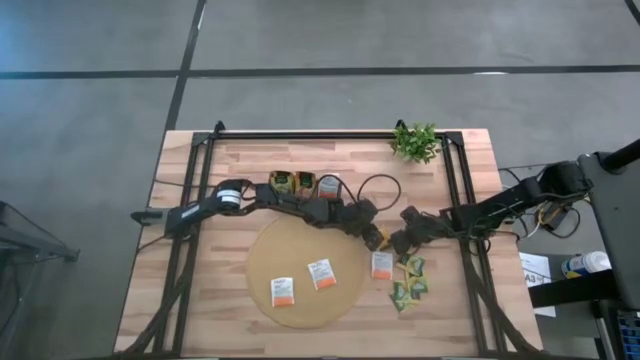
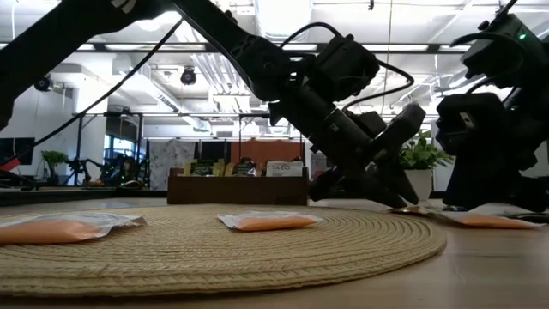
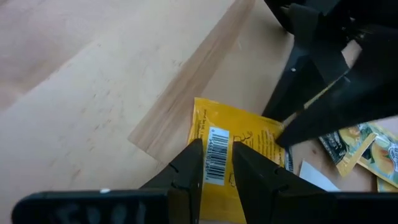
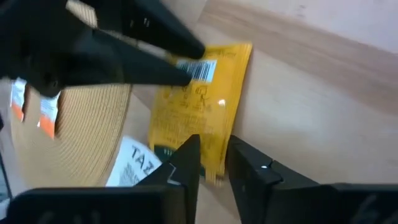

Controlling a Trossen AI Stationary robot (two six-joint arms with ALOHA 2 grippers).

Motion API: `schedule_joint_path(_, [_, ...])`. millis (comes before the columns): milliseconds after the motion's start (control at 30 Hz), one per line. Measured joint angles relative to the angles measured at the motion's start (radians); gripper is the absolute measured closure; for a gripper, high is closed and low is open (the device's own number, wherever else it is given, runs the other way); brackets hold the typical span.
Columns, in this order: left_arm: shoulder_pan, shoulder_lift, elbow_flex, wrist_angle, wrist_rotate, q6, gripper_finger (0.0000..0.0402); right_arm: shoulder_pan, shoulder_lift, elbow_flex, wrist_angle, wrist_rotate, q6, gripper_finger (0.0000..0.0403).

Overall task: Pick & Place Tea
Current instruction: Put the yellow tea bag into the middle section of the wooden organizer

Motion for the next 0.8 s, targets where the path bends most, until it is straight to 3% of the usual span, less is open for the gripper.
schedule_joint_path(533, [-0.009,0.001,-0.001,0.023,0.003,-0.002,0.0314,-0.023,0.0,-0.002,0.068,0.008,-0.05,0.039])
schedule_joint_path(800, [-0.009,0.0,0.014,0.062,0.003,0.003,0.0314,-0.023,-0.003,-0.001,0.067,0.006,-0.093,0.0394])
